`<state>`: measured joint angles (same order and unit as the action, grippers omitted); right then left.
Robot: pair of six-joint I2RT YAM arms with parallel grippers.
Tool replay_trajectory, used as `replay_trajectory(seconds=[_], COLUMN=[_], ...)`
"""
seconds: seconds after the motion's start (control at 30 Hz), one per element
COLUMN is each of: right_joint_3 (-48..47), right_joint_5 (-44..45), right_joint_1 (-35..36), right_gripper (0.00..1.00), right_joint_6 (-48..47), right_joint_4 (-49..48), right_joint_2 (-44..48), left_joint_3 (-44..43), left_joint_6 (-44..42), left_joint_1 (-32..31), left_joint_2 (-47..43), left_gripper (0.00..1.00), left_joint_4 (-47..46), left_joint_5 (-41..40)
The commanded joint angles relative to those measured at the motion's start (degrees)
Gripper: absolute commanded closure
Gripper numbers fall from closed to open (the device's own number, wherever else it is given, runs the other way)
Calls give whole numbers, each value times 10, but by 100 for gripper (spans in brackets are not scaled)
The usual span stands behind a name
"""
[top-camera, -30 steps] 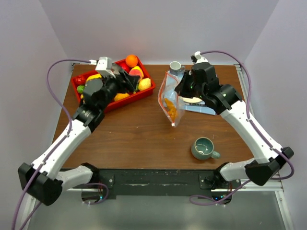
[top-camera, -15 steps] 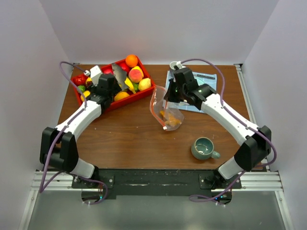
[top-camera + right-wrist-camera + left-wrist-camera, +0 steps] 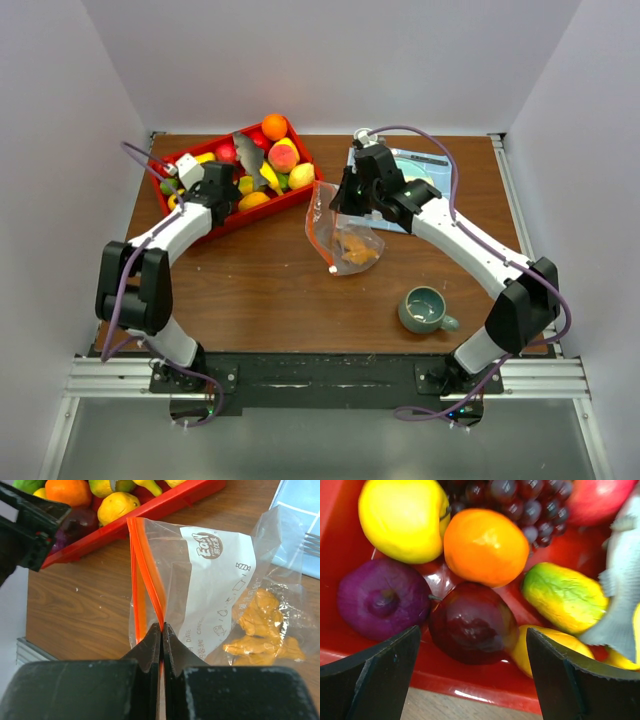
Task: Place the food in the zip-top bag and seal the zipper
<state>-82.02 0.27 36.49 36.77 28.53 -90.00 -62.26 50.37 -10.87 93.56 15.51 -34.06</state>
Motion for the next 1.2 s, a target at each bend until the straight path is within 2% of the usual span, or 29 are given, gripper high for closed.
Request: replay_trajectory(seconds=[0.0,0.3,0.5,0.53,0.6,0.63,0.7,0.73,0.9,0.97,1.1,1.17], right_joint_3=[0,5,31,34,34,37,40,39,41,41,31,32], right_joint_5=[-19,-39,-60,-59,-54,-52,-46,-41,-33,-27,-26,-27], right_joint_1=[5,18,19,19,18,19,19,19,19,19,20,21], right_gripper=[100,100,100,100,100,100,100,100,100,100,100,100], right_joint_6=[4,13,30,32,34,36,37,37,37,37,34,34], right_joint_4=[-30,-46,-90,-93,-93,-94,-95,-94,-89,-88,-80,-79], right_joint_2=[-1,5,10,11,12,15,20,20,22,21,15,15], left_joint_3=[-12,-23,-13,-10,-5,1,7,10,14,18,12,2], left_joint_6=[28,38,25,21,13,9,-4,-7,-29,-36,-11,-15], left_joint_1=[9,15,16,16,16,16,16,16,16,16,16,18], left_joint_2=[30,78,70,63,51,37,22,11,-10,-20,-27,-19], left_gripper=[8,12,35,44,52,61,67,74,89,89,52,46], left_joint_4=[-26,-37,-65,-69,-75,-84,-92,-94,-96,-100,-75,-74], left_joint_5=[-11,7,33,37,44,48,54,55,60,65,34,25])
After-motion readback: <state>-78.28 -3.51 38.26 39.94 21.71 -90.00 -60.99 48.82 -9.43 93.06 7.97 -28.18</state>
